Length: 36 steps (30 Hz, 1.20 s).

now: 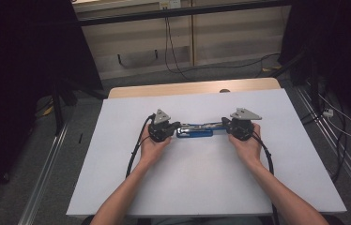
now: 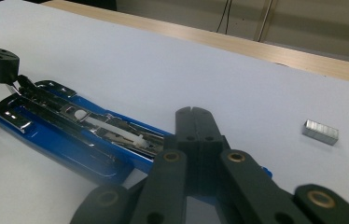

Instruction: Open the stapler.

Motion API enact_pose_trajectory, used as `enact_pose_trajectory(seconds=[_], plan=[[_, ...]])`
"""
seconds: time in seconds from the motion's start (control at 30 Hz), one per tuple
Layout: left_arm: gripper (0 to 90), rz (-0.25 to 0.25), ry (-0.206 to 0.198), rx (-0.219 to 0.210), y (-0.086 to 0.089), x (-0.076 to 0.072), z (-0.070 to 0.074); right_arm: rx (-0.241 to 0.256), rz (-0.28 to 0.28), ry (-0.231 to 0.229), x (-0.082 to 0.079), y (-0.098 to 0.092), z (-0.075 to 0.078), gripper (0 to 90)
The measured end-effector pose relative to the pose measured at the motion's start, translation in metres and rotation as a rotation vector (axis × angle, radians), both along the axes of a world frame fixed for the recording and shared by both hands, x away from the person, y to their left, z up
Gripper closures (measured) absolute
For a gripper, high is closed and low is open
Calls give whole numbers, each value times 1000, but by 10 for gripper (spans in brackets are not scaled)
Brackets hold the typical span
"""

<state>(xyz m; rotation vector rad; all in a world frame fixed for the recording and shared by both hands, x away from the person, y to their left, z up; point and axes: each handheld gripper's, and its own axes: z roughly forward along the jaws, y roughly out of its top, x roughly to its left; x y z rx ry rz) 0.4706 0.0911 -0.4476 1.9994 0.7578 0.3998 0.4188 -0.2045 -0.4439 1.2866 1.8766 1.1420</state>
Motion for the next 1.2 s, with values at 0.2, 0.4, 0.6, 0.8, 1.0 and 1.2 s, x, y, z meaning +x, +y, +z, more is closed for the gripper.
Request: enact_pose_trajectory(seconds=[0.2, 0.4, 0.6, 0.8, 1.0, 1.2], plan=[[900, 3, 3, -1, 0, 0, 0, 2, 0, 5, 0, 0, -1, 900], [900, -1, 8, -14, 1, 1, 0, 12, 4, 4, 1, 0, -1, 900], [900, -7, 2, -40, 2, 1, 3, 13, 13, 11, 1, -1, -2, 900], [900, -8, -6, -43, 2, 0, 4, 24, 24, 14, 1, -1, -1, 900], [811, 11, -21, -27, 0, -3, 8, 18, 29, 8, 2, -2, -1, 900], [716, 25, -17, -40, 7, -1, 9, 35, 41, -13, 0, -4, 2, 879]])
